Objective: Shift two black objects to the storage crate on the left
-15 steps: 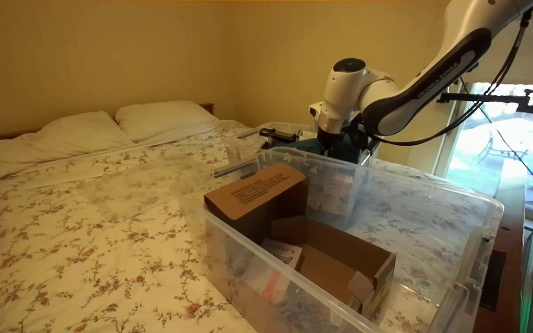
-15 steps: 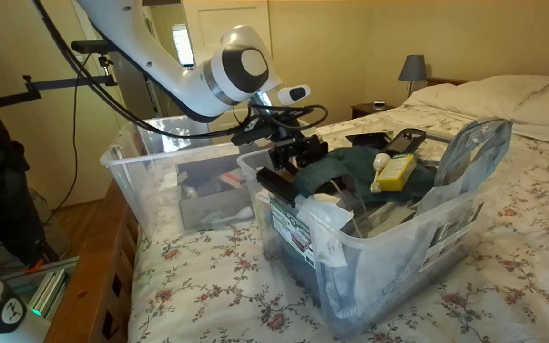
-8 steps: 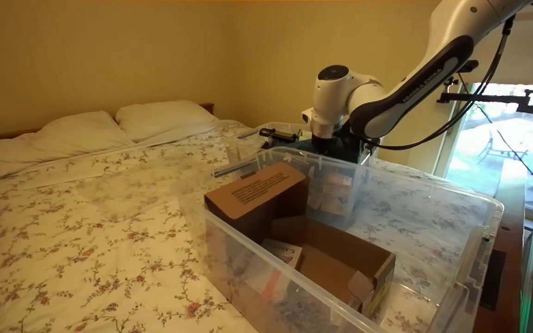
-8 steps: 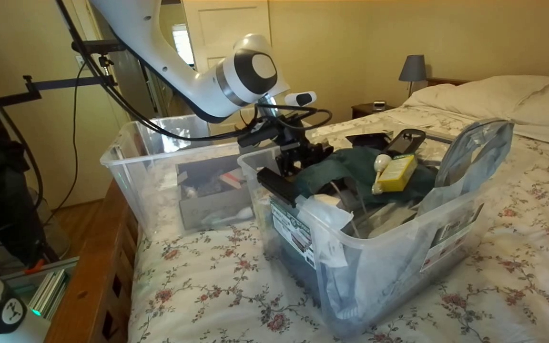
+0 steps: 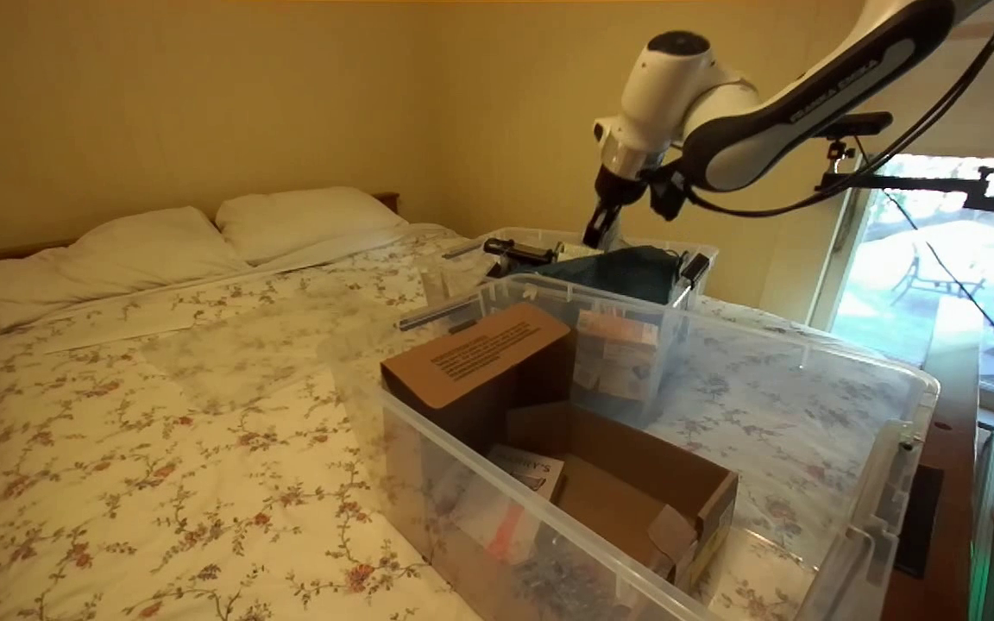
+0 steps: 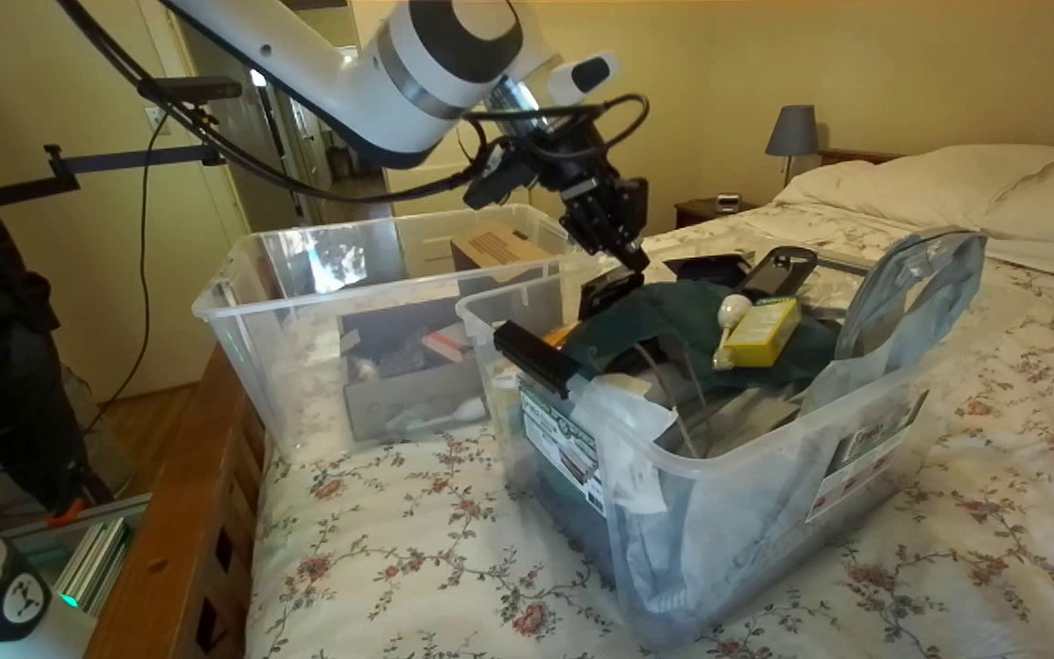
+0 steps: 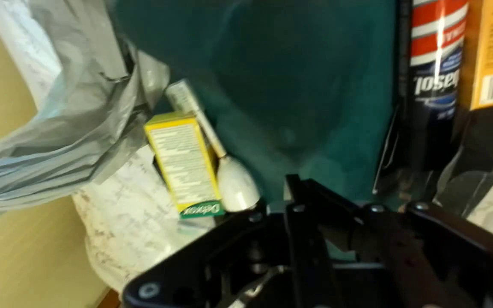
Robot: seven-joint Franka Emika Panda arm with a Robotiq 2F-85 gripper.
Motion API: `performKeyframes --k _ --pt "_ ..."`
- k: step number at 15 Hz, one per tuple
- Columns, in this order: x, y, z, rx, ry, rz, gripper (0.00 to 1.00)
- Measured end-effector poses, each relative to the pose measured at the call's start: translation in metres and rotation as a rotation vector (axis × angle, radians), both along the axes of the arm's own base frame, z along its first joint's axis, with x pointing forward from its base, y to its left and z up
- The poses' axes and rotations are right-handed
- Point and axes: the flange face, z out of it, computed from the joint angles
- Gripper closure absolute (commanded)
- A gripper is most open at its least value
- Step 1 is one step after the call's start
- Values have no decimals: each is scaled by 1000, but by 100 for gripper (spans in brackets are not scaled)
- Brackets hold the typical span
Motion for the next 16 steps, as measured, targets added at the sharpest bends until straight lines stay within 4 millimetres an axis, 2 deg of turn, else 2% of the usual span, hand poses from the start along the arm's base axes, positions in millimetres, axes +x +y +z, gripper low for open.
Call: performKeyframes --k 1,2,4,6,9,12,14,16 --pt "-7 -9 19 12 -38 -6 70" --pt "-16 -17 34 16 -62 -10 69" --pt "-34 -21 41 36 -48 5 57" --pt "-52 -13 28 65 14 42 43" --pt "-76 10 -4 94 114 107 22" --pt "-89 28 -28 88 162 141 2" --pt "-87 34 -42 93 180 138 0" --pt "-75 33 -52 101 186 114 0"
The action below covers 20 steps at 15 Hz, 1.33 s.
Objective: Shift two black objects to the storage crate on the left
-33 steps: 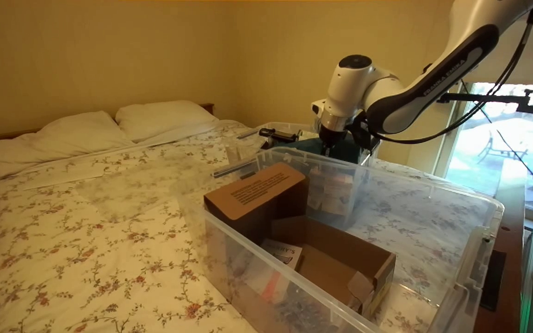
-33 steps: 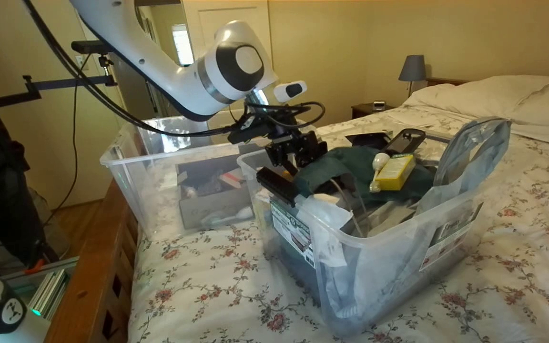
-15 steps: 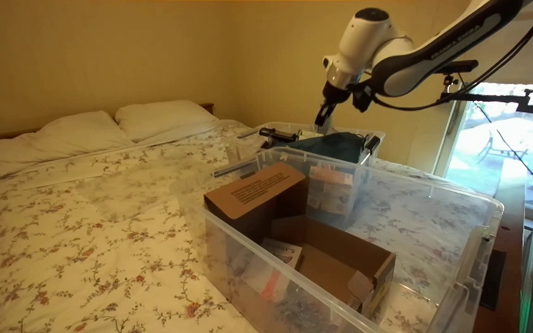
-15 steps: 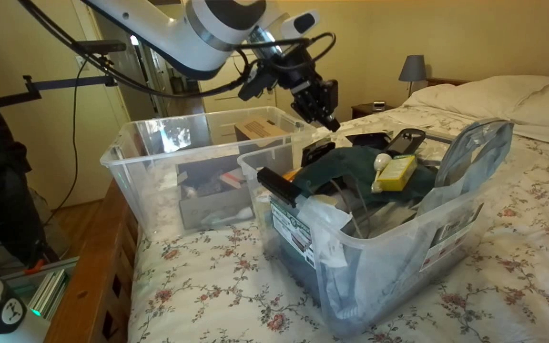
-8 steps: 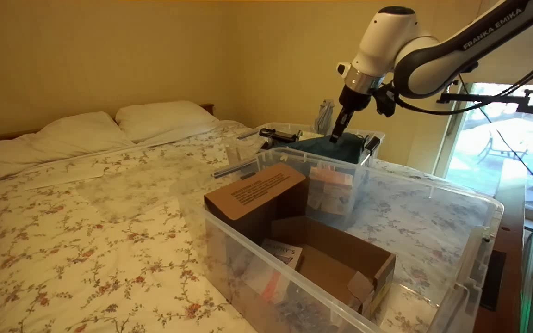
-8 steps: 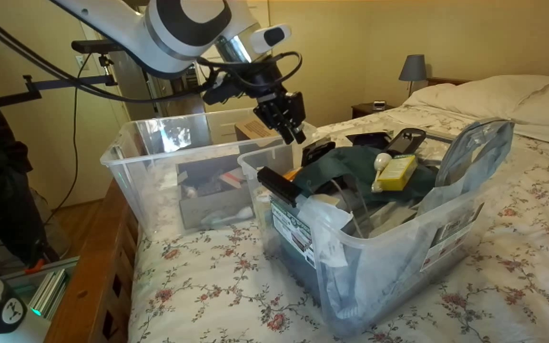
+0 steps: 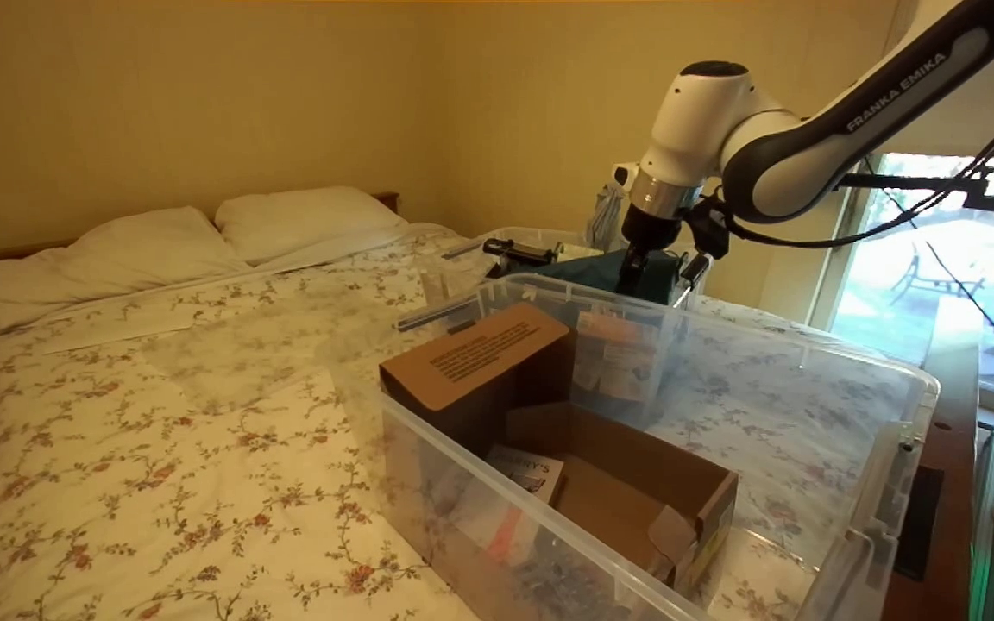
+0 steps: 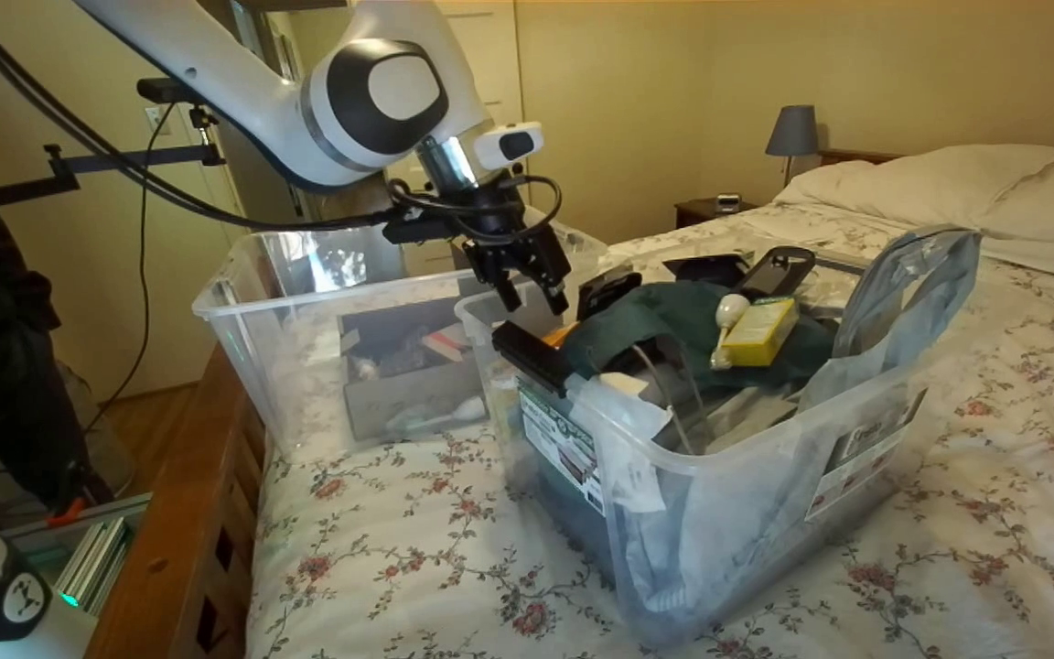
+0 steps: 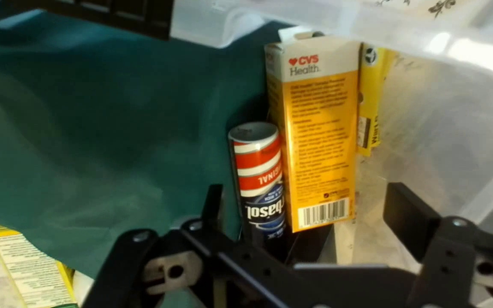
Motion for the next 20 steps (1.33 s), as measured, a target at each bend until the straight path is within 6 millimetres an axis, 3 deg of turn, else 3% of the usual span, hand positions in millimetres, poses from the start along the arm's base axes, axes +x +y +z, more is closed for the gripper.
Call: performKeyframes --k 7,12,15,18,19,20 --pt "59 6 -12 15 -21 -70 13" --pt "83 15 -14 -38 -62 -137 14" --pt "89 18 -35 -100 -53 -187 14" --pt "92 20 -46 -133 -23 -219 21" --pt "91 20 -47 -143 -15 -225 30" --pt "91 20 -47 -153 -7 -230 48"
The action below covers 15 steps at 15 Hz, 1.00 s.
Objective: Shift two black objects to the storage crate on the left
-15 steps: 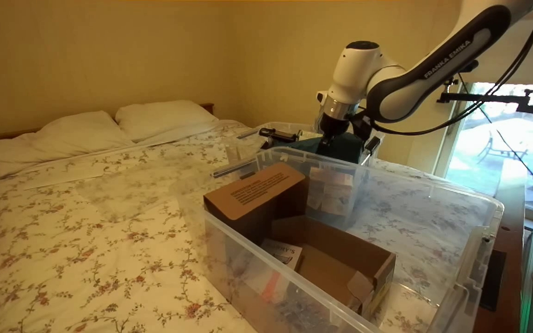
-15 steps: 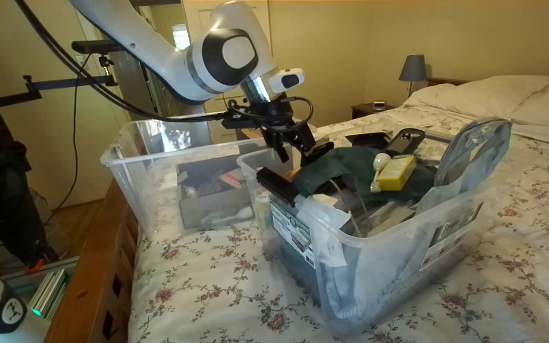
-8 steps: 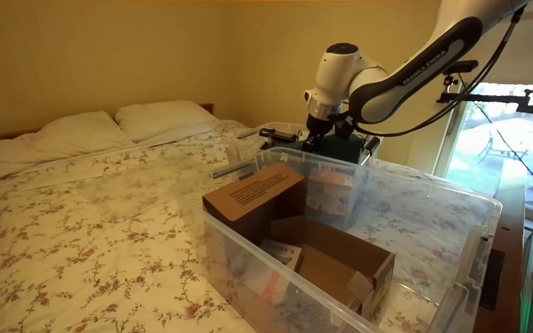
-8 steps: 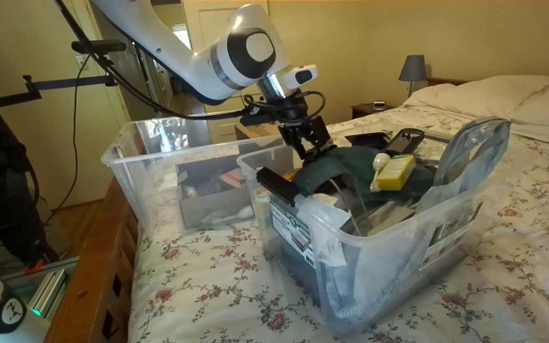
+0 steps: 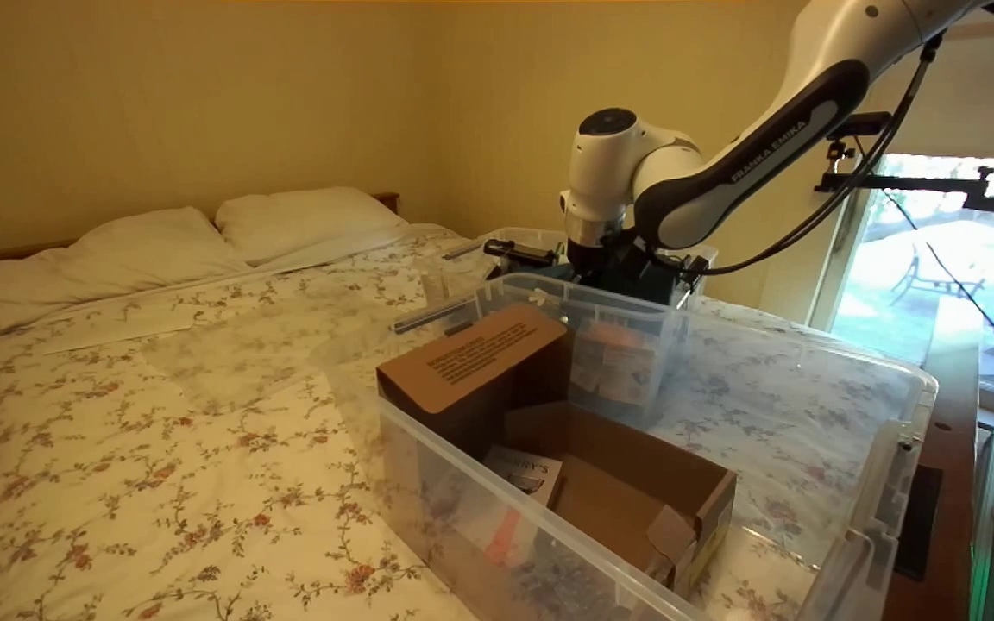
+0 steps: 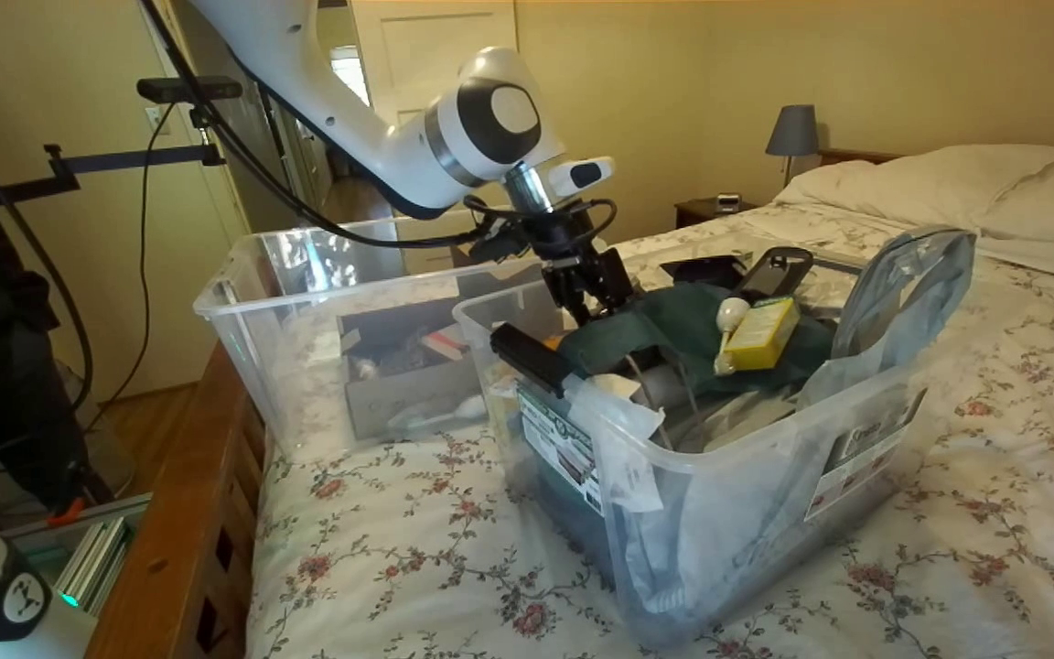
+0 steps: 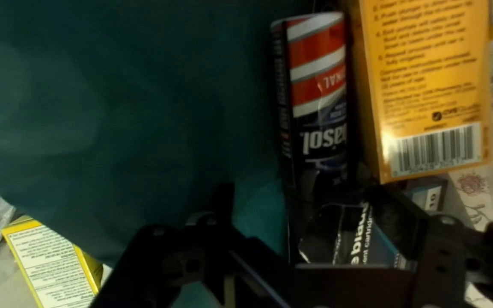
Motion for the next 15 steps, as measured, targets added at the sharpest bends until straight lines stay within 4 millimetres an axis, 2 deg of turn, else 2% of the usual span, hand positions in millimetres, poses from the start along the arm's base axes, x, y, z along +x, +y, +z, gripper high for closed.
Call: performKeyframes --k 3,5,8,12,15 --pt "-4 -4 -7 -41 50 -28 71" --pt "-5 -4 -14 -31 70 -39 83" --pt "-2 -6 -9 -4 80 -44 99" --pt "2 -9 -1 38 76 -68 99" --pt "6 -12 15 84 39 -82 100"
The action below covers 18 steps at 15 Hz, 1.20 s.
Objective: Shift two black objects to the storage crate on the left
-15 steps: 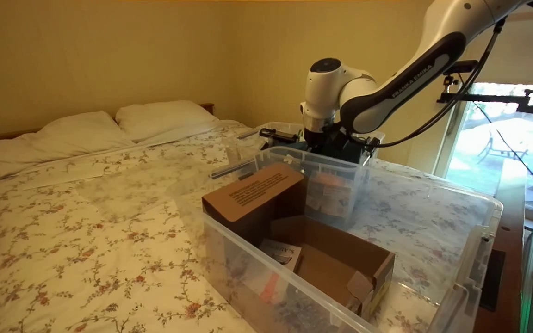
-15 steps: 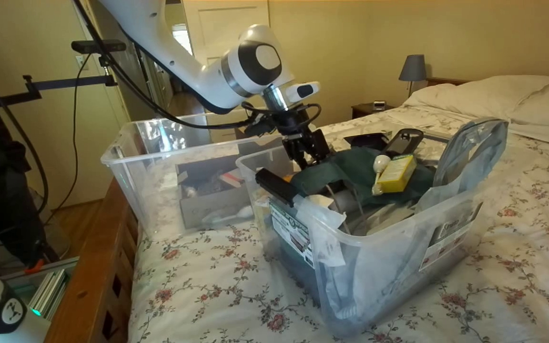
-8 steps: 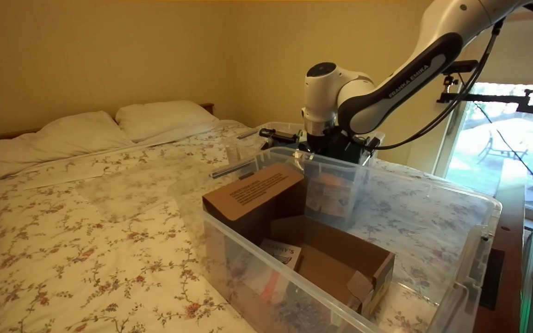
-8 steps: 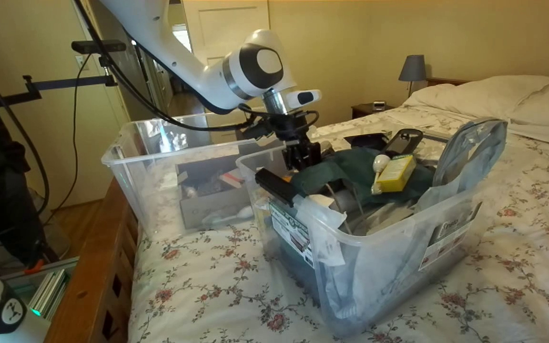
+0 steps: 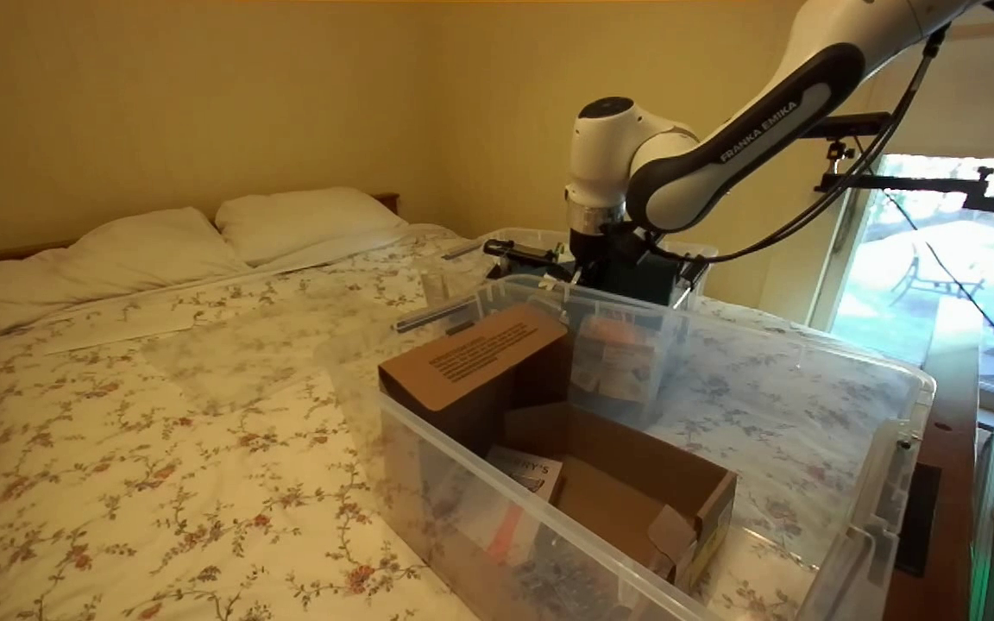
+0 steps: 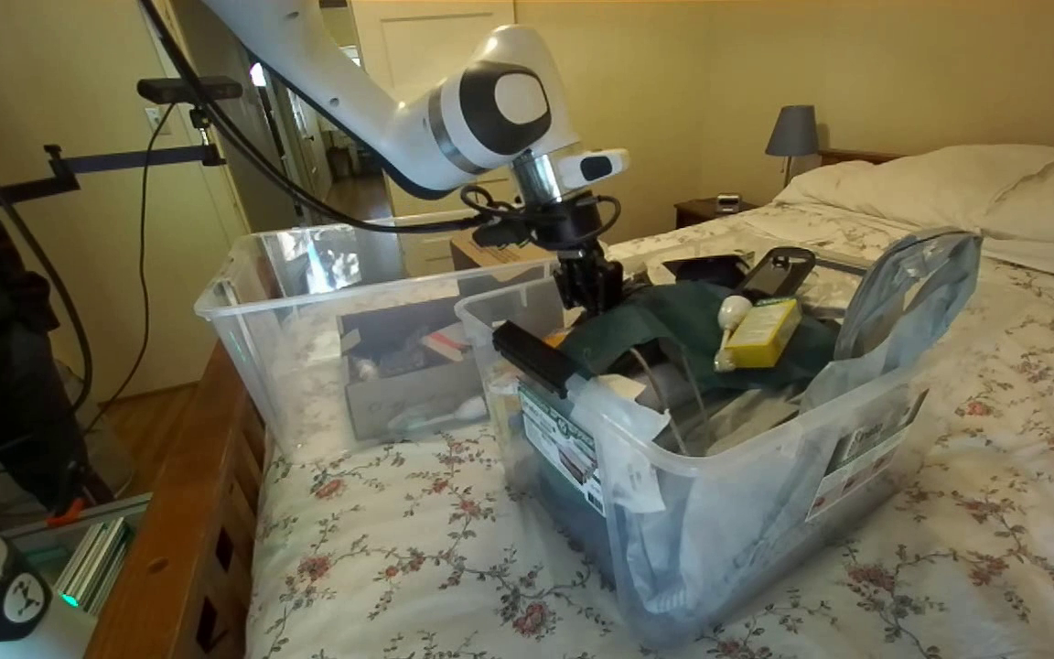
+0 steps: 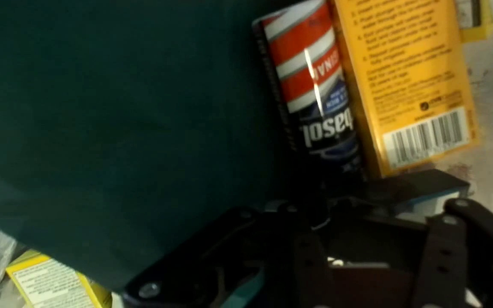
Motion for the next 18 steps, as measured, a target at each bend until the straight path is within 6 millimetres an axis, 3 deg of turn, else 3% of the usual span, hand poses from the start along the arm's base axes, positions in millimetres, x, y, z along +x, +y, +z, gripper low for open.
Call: performKeyframes --k 2,5,9,13,18 --pt "0 1 25 37 -68 12 100" --pt "-9 -8 81 98 -203 29 100" --pt "-45 -38 142 136 -323 50 100" --pt "-107 -51 156 205 -319 178 100" --pt "-196 -34 165 295 -321 358 100"
